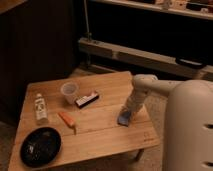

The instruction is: Wipe the white sponge on the table

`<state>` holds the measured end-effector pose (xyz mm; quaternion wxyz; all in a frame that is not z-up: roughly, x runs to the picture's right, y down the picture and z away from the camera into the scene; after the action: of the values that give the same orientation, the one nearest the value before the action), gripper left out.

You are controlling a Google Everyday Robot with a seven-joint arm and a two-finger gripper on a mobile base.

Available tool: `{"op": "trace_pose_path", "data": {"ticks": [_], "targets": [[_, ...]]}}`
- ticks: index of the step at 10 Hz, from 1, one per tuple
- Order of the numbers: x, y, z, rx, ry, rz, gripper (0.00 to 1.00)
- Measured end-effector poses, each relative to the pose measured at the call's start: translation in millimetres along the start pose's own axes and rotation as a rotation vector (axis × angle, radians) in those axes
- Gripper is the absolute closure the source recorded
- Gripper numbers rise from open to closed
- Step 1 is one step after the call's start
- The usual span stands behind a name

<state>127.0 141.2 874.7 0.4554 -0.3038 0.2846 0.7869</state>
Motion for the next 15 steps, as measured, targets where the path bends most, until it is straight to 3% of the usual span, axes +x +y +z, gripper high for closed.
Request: {"op": "trace_pose_path", "data": {"ticks": [4,7,9,11,15], "targets": [[-18.0,69.5,3.9,0.016,0.014,-0.122,1.0],[-12.0,114.3,17.4,0.026,0.04,-0.224,1.0],[4.8,140.6,26.2,0.032,0.056,-0.298,1.0],[38.3,174.6,31.6,0.026,0.057,-0.395,1.0],[114.5,205.0,37.2,0.05,0.079,-0.539,1.0]]}}
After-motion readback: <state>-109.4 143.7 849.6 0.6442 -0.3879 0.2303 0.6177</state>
